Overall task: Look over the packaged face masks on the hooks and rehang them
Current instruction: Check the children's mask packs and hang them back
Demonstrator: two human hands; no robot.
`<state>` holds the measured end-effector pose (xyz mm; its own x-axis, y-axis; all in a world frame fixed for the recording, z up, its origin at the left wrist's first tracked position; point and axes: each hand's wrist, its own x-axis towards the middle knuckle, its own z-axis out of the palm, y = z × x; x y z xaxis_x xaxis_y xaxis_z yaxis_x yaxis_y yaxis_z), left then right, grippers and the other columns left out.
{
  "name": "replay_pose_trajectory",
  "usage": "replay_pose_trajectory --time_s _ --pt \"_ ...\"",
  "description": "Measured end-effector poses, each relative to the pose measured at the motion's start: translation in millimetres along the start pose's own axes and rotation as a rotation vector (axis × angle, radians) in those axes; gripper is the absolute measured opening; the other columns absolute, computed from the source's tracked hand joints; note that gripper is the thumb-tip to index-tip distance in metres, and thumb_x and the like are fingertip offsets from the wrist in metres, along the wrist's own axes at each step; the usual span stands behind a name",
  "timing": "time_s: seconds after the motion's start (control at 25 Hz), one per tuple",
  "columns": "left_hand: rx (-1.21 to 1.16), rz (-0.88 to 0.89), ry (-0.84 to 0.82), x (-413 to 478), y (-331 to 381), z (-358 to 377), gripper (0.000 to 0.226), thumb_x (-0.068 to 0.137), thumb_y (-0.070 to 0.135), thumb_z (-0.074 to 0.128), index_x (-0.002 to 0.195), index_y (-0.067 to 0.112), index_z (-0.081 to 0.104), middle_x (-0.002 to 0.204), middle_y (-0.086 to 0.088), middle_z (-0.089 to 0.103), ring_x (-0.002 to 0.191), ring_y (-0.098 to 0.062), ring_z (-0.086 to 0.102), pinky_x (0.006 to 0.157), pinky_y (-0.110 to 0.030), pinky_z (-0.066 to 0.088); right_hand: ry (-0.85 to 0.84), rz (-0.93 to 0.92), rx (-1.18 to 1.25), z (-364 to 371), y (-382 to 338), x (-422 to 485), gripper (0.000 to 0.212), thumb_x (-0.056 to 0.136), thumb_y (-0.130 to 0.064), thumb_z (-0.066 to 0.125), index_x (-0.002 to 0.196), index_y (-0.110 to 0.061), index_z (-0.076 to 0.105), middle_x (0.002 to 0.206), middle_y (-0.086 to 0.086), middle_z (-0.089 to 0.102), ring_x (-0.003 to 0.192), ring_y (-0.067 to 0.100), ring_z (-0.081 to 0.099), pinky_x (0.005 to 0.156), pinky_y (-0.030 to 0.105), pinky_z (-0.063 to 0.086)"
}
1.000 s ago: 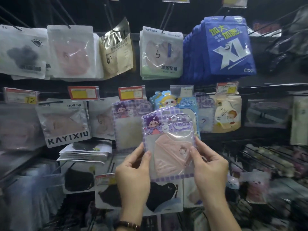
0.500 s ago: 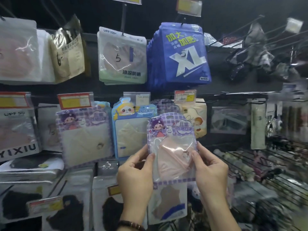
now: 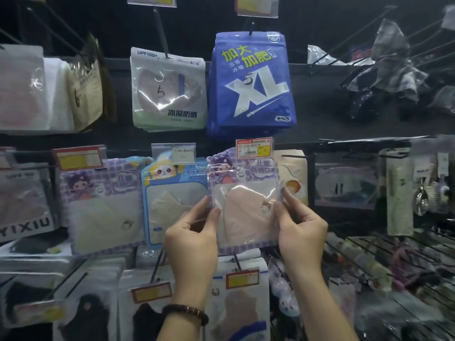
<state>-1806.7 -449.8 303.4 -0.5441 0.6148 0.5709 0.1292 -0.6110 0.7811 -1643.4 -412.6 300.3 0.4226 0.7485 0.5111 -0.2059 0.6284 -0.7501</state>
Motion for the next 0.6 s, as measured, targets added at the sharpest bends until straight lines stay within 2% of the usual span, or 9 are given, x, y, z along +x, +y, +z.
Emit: replay_pose_trajectory --time_s 0.12,0.24,0.4,0.52,0.6 --pt "0.022 0.029 -0.016 2.6 2.5 12.8 0.032 0.092 0.024 0.083 0.121 0.038 0.079 0.1 0.025 0.081 0.088 0.004 0.076 0.081 -0.025 0.064 0.015 -0.019 0.013 -4.8 0.3 7.2 0.034 0.096 -0.024 0.08 0.13 -0.026 0.078 0.115 -0.016 0.082 0.104 -0.003 0.076 0.081 0.02 0.063" --pt "0.074 0.077 -0.009 1.8 -0.4 19.6 0.03 0.093 0.027 0.082 0.115 0.045 0.077 0.09 0.022 0.08 0.083 0.002 0.075 0.074 -0.017 0.062 0.015 -0.014 -0.015 -8.4 2.1 15.3 0.032 0.096 -0.025 0.081 0.128 -0.025 0.08 0.111 -0.015 0.082 0.099 -0.004 0.076 0.076 0.015 0.062" --pt "0.198 0.112 0.017 2.7 -11.0 21.5 0.018 0.095 0.023 0.082 0.109 0.033 0.083 0.095 0.015 0.078 0.085 0.003 0.073 0.081 -0.022 0.063 0.035 0.013 -0.078 -9.6 7.4 20.9 0.026 0.096 -0.023 0.083 0.121 -0.024 0.083 0.103 -0.016 0.083 0.095 -0.003 0.078 0.08 0.022 0.065" --pt "0.381 0.168 -0.039 6.0 -7.6 24.8 0.025 0.099 0.025 0.077 0.124 0.028 0.08 0.102 0.012 0.073 0.088 0.0 0.07 0.089 -0.025 0.062 0.027 -0.017 -0.15 -10.4 7.9 24.8 0.028 0.098 -0.024 0.081 0.126 -0.022 0.081 0.097 -0.018 0.081 0.084 -0.005 0.076 0.073 0.018 0.063" --pt "0.547 0.17 -0.134 7.1 -4.3 30.2 0.041 0.1 0.032 0.074 0.14 0.027 0.071 0.114 0.008 0.069 0.101 -0.008 0.068 0.098 -0.03 0.058 -0.021 -0.051 -0.26 -10.4 7.3 28.8 0.034 0.1 -0.027 0.079 0.134 -0.021 0.077 0.098 -0.015 0.08 0.072 -0.004 0.073 0.062 0.014 0.059"
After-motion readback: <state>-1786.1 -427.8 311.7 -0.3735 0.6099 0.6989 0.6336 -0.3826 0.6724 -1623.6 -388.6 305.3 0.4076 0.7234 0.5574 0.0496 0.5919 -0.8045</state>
